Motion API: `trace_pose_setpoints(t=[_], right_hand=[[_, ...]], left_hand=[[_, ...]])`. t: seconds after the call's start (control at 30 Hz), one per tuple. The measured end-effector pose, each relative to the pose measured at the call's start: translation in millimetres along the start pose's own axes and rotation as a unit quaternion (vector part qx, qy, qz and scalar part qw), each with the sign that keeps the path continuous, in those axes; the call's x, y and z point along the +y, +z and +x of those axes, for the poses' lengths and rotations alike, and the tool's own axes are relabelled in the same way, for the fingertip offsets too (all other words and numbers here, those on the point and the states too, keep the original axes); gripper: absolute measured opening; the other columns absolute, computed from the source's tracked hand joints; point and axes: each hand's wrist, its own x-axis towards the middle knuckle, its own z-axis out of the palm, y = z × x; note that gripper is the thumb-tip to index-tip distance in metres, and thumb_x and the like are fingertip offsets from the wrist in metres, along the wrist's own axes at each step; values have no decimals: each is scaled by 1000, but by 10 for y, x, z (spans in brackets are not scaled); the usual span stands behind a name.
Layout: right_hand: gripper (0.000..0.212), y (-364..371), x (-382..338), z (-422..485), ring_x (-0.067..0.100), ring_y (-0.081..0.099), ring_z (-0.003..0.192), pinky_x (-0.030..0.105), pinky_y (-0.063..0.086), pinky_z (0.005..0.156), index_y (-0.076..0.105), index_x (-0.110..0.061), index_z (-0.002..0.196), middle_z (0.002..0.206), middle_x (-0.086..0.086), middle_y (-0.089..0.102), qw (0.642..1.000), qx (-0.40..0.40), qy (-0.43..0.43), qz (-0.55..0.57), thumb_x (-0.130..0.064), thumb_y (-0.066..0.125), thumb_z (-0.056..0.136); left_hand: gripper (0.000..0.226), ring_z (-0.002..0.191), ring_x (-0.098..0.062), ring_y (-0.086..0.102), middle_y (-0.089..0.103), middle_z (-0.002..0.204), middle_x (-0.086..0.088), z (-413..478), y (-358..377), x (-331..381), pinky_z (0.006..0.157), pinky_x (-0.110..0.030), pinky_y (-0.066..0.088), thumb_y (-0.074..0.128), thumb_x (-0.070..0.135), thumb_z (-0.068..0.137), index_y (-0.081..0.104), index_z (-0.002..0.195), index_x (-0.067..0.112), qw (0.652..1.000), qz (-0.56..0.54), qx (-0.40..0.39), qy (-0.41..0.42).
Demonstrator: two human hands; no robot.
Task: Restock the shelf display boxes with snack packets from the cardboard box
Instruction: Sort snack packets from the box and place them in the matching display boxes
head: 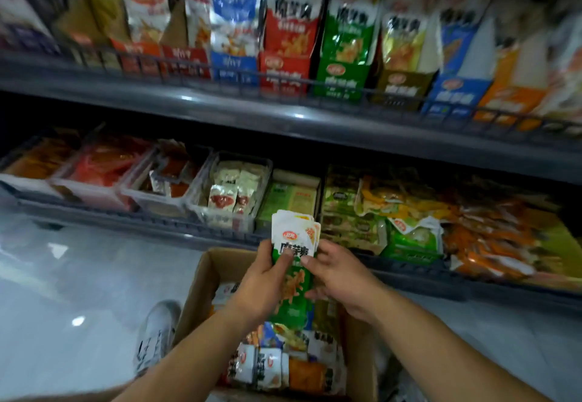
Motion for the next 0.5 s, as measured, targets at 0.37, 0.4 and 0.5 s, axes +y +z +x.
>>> trace_pose_setpoints(t=[0.37,0.4,0.5], right_hand=[[22,-443,-1207,-730,14,73,87,27,56,59,66,-19,118,105,-5,77,975,77,-208,0,-9,58,100],[21,-481,-1347,-765,13,73,89,27,56,60,66,-20,116,105,-6,77,969,90,-229,-5,-9,58,100],[16,-612,-1843,-764,14,72,92,27,59,63,66,-20,109,105,-3,76,947,125,-296,-28,-10,60,99]], left_hand=[[20,99,-17,74,76,105,7,-266,405,1483,91,-49,60,60,24,100,57,112,39,982,104,-42,152],[23,99,-12,73,76,104,12,-262,422,1660,91,-43,60,62,22,100,60,111,41,975,129,-26,182],[27,101,-5,71,75,107,16,-213,444,2231,89,-32,59,67,21,98,64,119,37,946,182,0,268]])
